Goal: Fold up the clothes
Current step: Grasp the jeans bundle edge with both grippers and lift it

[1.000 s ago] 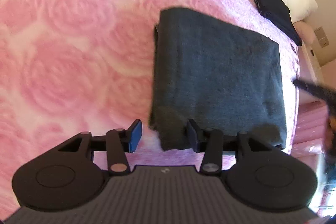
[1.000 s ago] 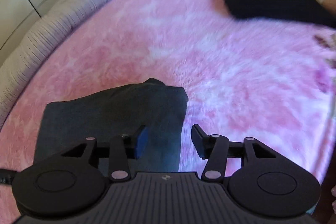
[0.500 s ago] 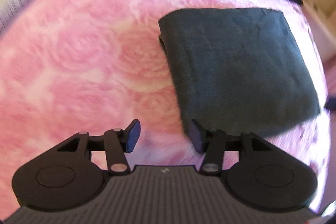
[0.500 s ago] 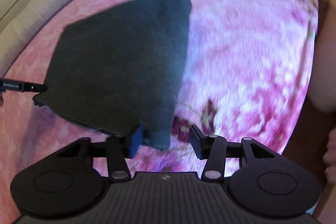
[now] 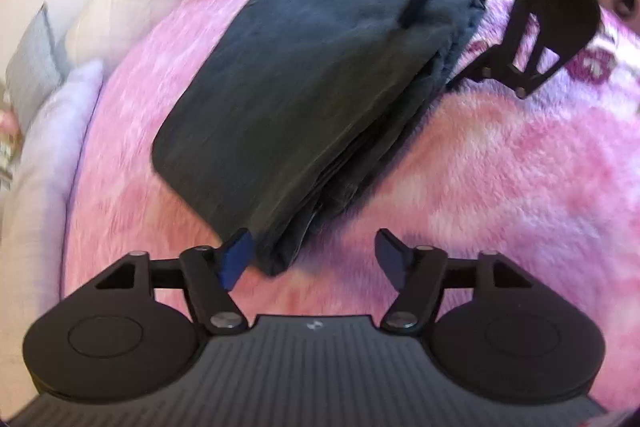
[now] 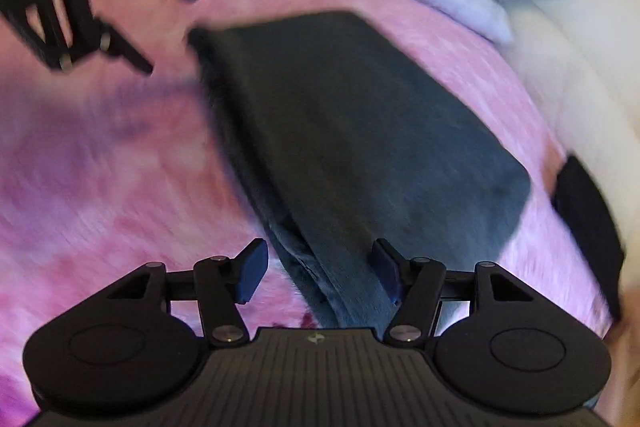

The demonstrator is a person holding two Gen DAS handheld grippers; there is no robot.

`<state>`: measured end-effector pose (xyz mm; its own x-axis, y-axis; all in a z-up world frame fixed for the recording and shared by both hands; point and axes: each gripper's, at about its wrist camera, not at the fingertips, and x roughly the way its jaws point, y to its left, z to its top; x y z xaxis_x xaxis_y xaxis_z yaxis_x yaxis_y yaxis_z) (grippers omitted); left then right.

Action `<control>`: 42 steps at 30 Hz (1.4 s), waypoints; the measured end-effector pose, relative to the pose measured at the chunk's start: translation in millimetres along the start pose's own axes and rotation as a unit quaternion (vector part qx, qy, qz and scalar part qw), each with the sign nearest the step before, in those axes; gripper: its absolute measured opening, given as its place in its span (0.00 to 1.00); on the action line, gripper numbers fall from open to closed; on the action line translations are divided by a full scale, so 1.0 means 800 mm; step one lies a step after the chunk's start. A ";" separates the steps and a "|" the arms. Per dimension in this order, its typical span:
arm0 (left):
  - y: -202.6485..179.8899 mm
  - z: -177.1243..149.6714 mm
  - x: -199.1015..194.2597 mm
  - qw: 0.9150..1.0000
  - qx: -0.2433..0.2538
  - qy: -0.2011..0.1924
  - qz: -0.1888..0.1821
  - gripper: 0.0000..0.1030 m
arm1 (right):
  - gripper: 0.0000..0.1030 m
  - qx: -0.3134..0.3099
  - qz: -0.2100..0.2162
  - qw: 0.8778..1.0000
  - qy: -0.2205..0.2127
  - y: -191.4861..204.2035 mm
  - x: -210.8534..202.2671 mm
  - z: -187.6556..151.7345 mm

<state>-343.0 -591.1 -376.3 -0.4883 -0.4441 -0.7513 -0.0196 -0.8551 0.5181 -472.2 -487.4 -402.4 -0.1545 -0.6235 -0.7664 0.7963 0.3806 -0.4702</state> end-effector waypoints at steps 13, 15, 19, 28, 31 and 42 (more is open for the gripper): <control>0.018 0.031 0.077 0.990 0.127 0.017 0.059 0.49 | 0.27 0.014 0.024 0.998 -0.048 -0.100 -0.036 0.020; 0.036 0.034 0.081 0.994 0.099 0.023 0.025 0.42 | 0.27 0.022 0.033 0.998 -0.050 -0.108 -0.042 0.020; 0.076 0.033 0.079 0.999 0.008 0.016 -0.041 0.41 | 0.56 0.005 0.015 0.999 -0.051 -0.075 -0.041 0.005; 0.072 0.029 0.070 0.998 0.001 0.016 -0.062 0.41 | 0.64 -0.131 -0.088 0.987 -0.023 0.007 0.022 -0.031; 0.064 0.032 0.070 0.998 0.017 0.024 -0.054 0.41 | 0.56 -0.133 -0.101 0.986 -0.024 -0.006 0.036 -0.038; 0.066 0.038 0.066 0.997 0.026 0.046 -0.053 0.41 | 0.48 -0.150 -0.099 0.984 -0.001 -0.018 0.051 -0.031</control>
<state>-396.8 -651.7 -376.2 -0.3992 -0.3772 -0.8357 -0.1130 -0.8843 0.4531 -504.3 -501.4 -438.1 -0.2872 -0.7069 -0.6464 0.5430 0.4357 -0.7178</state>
